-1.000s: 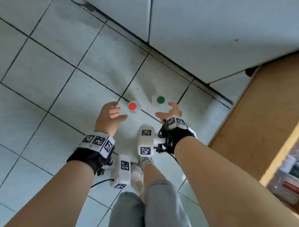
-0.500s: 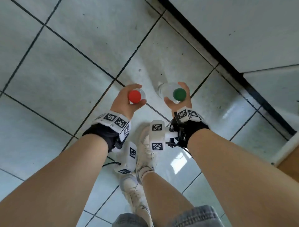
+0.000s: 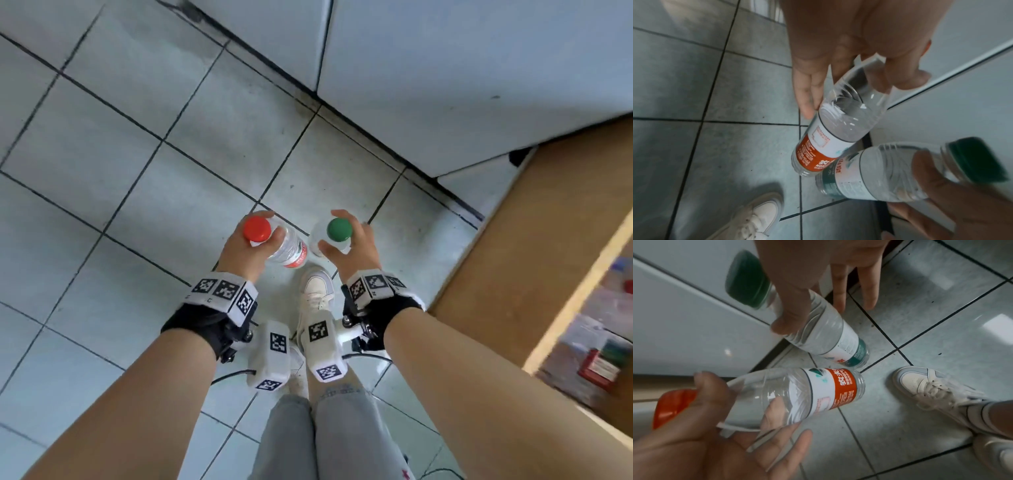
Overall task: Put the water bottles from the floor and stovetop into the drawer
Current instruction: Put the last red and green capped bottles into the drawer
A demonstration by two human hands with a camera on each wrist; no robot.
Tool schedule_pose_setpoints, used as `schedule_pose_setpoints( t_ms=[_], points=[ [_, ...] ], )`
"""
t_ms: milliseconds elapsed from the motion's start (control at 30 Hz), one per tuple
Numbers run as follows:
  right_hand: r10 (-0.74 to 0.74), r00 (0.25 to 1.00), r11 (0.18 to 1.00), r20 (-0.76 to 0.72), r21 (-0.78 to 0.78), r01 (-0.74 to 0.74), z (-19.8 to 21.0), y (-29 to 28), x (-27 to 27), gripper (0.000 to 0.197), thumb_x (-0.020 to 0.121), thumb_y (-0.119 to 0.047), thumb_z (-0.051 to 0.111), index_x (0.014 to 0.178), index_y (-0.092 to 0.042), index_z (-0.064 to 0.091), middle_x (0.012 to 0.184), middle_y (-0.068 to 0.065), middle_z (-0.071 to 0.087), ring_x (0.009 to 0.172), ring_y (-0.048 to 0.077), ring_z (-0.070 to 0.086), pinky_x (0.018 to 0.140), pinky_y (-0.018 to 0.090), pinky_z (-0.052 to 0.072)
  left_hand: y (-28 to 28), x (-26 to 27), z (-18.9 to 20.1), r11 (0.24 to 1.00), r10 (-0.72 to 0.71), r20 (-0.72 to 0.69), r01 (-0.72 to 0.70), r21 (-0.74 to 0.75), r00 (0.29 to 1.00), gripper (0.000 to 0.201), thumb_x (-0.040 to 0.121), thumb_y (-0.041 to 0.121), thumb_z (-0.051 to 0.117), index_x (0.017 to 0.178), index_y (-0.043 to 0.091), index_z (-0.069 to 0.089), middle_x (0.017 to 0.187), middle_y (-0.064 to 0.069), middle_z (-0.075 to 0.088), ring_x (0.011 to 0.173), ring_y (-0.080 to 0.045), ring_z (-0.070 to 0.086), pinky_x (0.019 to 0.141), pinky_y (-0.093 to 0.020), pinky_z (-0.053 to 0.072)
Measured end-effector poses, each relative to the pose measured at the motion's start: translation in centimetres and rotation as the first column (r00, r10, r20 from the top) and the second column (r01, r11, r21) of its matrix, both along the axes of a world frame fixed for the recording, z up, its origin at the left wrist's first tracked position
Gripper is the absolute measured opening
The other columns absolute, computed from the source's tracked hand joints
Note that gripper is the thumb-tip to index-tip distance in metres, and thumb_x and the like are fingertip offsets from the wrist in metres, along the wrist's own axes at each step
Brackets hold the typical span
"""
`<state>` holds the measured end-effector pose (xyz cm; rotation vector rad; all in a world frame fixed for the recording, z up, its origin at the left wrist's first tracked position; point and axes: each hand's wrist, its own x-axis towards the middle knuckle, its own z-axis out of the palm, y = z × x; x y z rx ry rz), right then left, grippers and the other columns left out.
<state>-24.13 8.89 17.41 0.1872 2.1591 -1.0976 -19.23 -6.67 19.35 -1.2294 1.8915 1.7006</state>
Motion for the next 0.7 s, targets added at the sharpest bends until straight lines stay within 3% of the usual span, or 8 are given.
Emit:
schedule_pose_setpoints(
  t_ms=[100,200,233,333,400,467,533,700],
  points=[
    [-0.081,0.994,0.995,-0.072,-0.057,0.077,7.0,1.2,0.3,0.043,0.080,-0.019,0.064,0.121,-0.026,0.053,0.127,0.010,0.043,0.104,0.019,0.046,0.090,0.020,0.032,0.7,-0.1,7.3,0.999,-0.029,-0.103,0.024,-0.044,0.994,0.015,0.082,0.026,0.062,0.092,0.038,0.057,0.106,0.005,0.056,0.102,-0.017,0.051,0.099,-0.042,0.045],
    [-0.212,0.959,0.964,-0.185,-0.198,0.175,14.1,3.3,0.6,0.037,0.079,-0.010,0.065,0.115,-0.015,0.059,0.114,0.005,0.044,0.104,0.015,0.045,0.078,0.008,0.031,1.9,-1.1,14.9,0.992,-0.061,-0.228,0.035,-0.118,0.972,0.006,0.085,0.027,0.058,0.089,0.030,0.059,0.091,0.007,0.058,0.087,-0.012,0.051,0.080,-0.028,0.038],
    [-0.256,0.941,0.949,-0.220,-0.244,0.201,16.3,4.0,0.8,0.036,0.077,-0.010,0.066,0.112,-0.015,0.060,0.110,0.002,0.046,0.104,0.016,0.046,0.078,0.010,0.033,2.6,-1.5,17.2,0.991,-0.062,-0.257,0.028,-0.134,0.964,0.002,0.083,0.032,0.059,0.082,0.033,0.059,0.085,0.010,0.058,0.084,-0.011,0.052,0.078,-0.028,0.037],
    [-0.438,0.866,0.848,-0.240,-0.430,0.310,22.6,6.9,0.8,0.039,0.067,-0.027,0.068,0.104,-0.032,0.057,0.109,-0.005,0.056,0.109,0.016,0.054,0.097,0.029,0.040,5.4,-2.8,23.1,0.987,-0.066,-0.376,0.005,-0.162,0.924,0.019,0.063,0.055,0.056,0.071,0.038,0.059,0.081,0.012,0.060,0.085,-0.011,0.056,0.081,-0.027,0.042],
    [-0.520,0.819,0.772,-0.242,-0.543,0.330,26.0,9.6,0.2,0.041,0.069,-0.023,0.067,0.108,-0.027,0.054,0.105,-0.013,0.059,0.101,-0.001,0.057,0.097,0.023,0.042,8.2,-4.1,26.5,0.987,-0.108,-0.459,0.042,-0.152,0.882,0.019,0.069,0.048,0.059,0.079,0.033,0.061,0.077,0.016,0.063,0.078,0.005,0.057,0.077,-0.011,0.041],
    [-0.535,0.792,0.749,-0.295,-0.599,0.282,28.2,12.7,-0.7,0.037,0.073,-0.014,0.062,0.109,-0.011,0.054,0.096,-0.011,0.059,0.085,-0.011,0.055,0.086,0.009,0.042,11.4,-5.6,28.7,0.987,-0.154,-0.532,0.103,-0.124,0.833,0.017,0.077,0.035,0.058,0.087,0.023,0.061,0.071,0.019,0.063,0.069,0.016,0.056,0.067,0.000,0.038],
    [-0.553,0.761,0.754,-0.340,-0.593,0.284,29.3,16.0,-1.6,0.035,0.074,-0.013,0.061,0.107,-0.005,0.055,0.088,-0.010,0.058,0.076,-0.013,0.053,0.077,0.005,0.041,15.0,-7.1,29.8,0.981,-0.195,-0.561,0.169,-0.098,0.805,0.013,0.077,0.032,0.054,0.086,0.024,0.061,0.070,0.022,0.065,0.068,0.017,0.056,0.066,0.000,0.039],
    [-0.597,0.724,0.772,-0.344,-0.493,0.402,28.3,25.1,-4.1,0.035,0.072,-0.023,0.064,0.104,-0.013,0.056,0.087,-0.015,0.061,0.086,0.005,0.057,0.082,0.017,0.043,25.3,-10.5,29.1,0.943,-0.294,-0.558,0.332,-0.034,0.776,0.013,0.075,0.040,0.055,0.081,0.029,0.059,0.081,0.015,0.061,0.069,0.015,0.055,0.066,-0.003,0.040]
  ],
)
